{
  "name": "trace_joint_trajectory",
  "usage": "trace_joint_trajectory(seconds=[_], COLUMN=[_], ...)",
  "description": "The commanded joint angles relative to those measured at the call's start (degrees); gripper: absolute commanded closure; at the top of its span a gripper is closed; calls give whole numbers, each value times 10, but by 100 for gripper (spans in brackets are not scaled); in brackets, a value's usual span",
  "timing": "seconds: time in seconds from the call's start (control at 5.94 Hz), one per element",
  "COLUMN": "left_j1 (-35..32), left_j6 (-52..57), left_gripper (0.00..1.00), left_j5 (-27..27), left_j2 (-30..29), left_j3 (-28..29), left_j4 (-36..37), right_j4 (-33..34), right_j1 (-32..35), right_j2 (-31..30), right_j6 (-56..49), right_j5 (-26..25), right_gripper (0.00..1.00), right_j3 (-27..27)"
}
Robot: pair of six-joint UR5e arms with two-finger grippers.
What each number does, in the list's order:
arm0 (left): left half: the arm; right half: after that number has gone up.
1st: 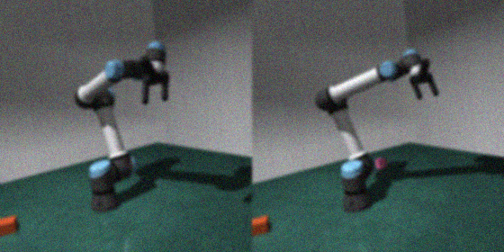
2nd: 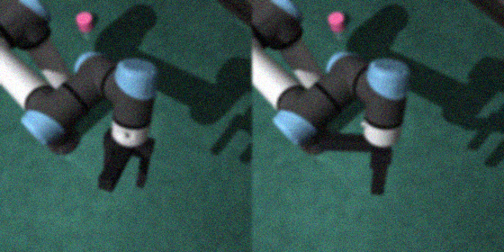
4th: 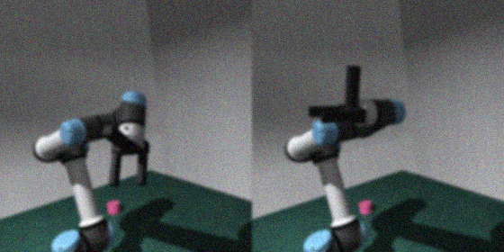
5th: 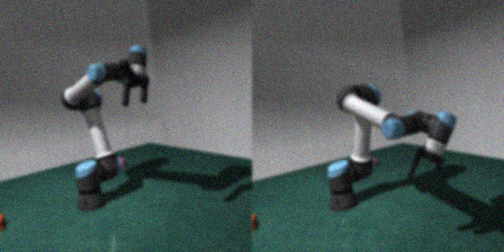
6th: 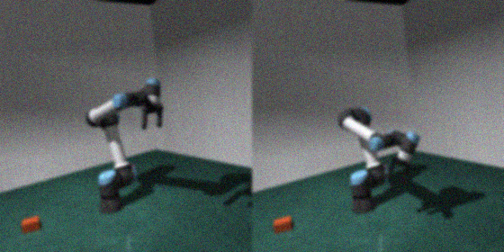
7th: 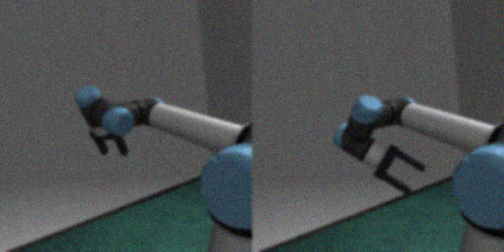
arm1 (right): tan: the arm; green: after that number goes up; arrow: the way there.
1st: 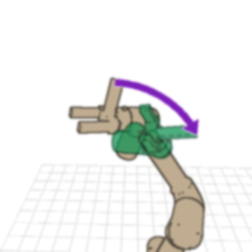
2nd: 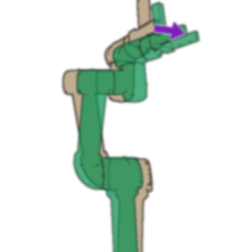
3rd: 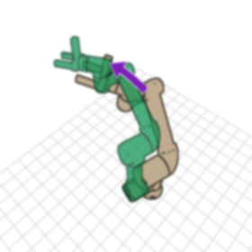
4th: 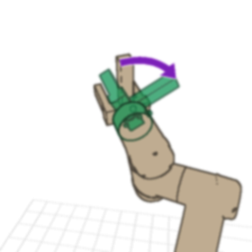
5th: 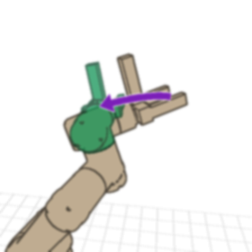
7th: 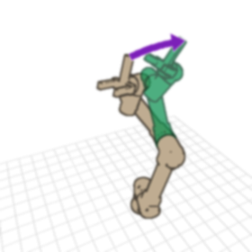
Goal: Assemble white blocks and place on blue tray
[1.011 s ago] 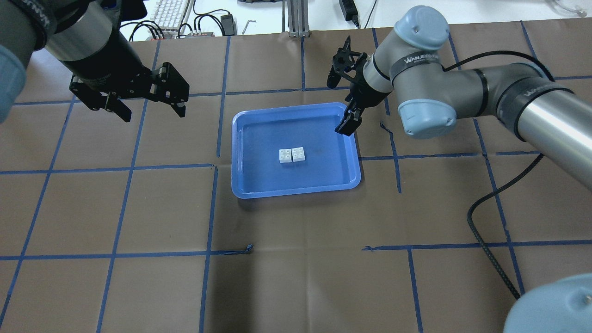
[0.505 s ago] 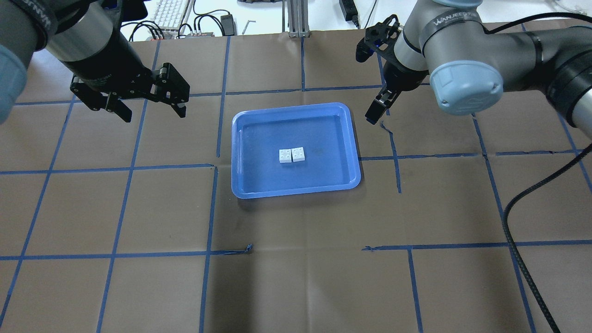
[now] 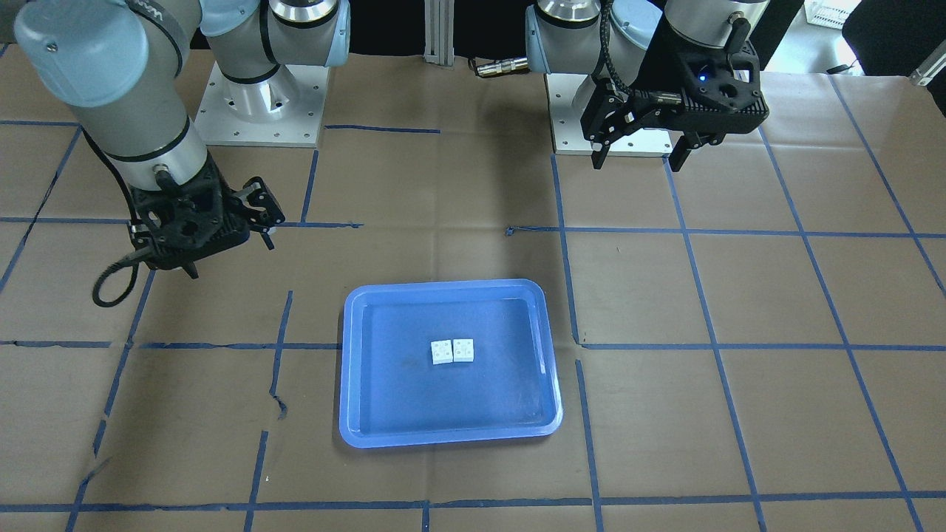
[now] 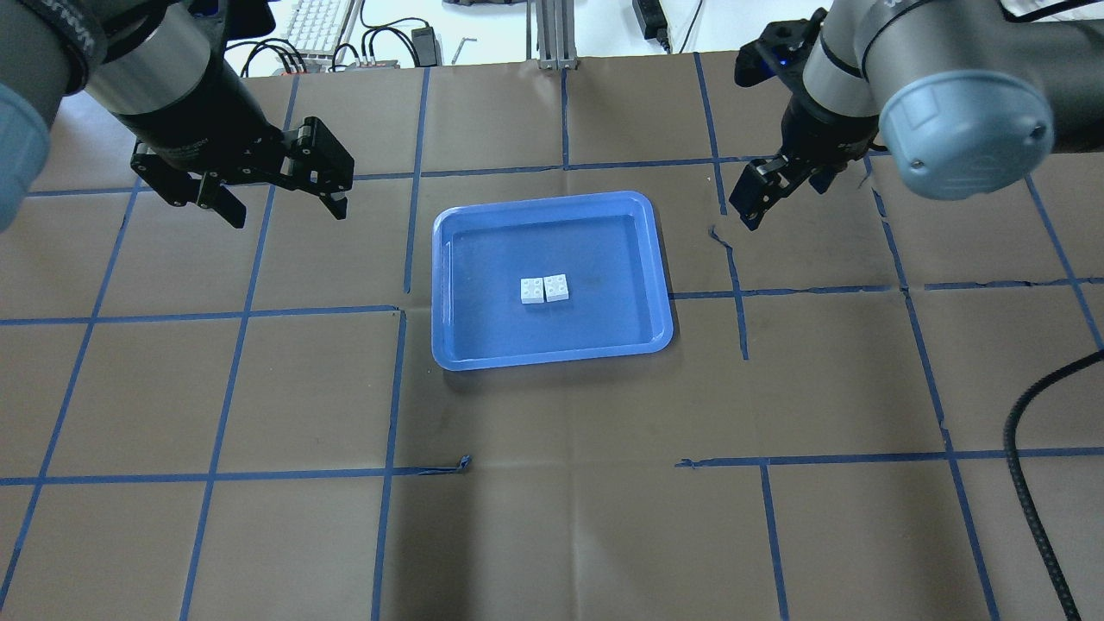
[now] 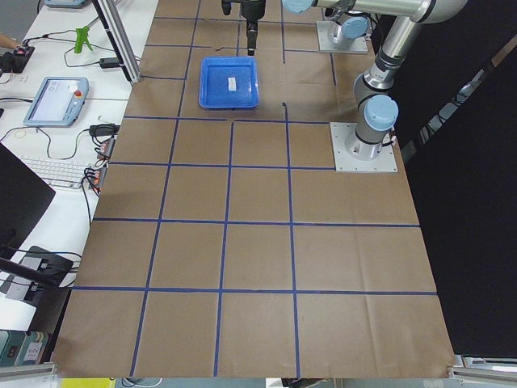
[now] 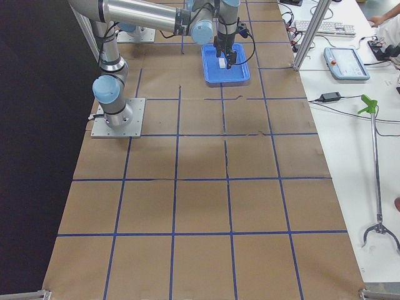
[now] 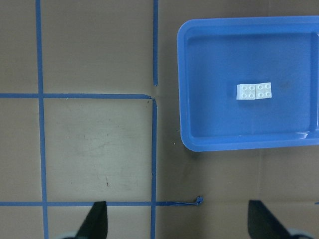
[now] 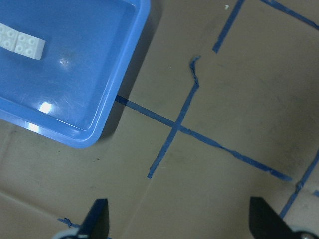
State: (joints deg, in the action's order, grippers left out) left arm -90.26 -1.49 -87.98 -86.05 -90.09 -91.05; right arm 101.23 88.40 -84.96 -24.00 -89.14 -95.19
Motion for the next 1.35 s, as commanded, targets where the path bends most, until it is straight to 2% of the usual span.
trace_joint_trajectory(seconds=[0.0, 0.34, 0.67, 1.18], left_j1=[0, 0, 0, 0], left_j6=[0, 0, 0, 0], left_gripper=[1, 1, 1, 1], left_j5=[0, 0, 0, 0], left_j2=[0, 0, 0, 0], left_j3=[0, 0, 1, 1], left_j4=[0, 0, 0, 0], right_j4=[-51, -179, -174, -172], right_j1=[-16, -12, 31, 20], right_j2=[-39, -43, -41, -39], right_j6=[114, 225, 267, 264], right_j5=[-3, -2, -2, -2], right_gripper=[0, 0, 0, 0], right_j3=[11, 87, 84, 85])
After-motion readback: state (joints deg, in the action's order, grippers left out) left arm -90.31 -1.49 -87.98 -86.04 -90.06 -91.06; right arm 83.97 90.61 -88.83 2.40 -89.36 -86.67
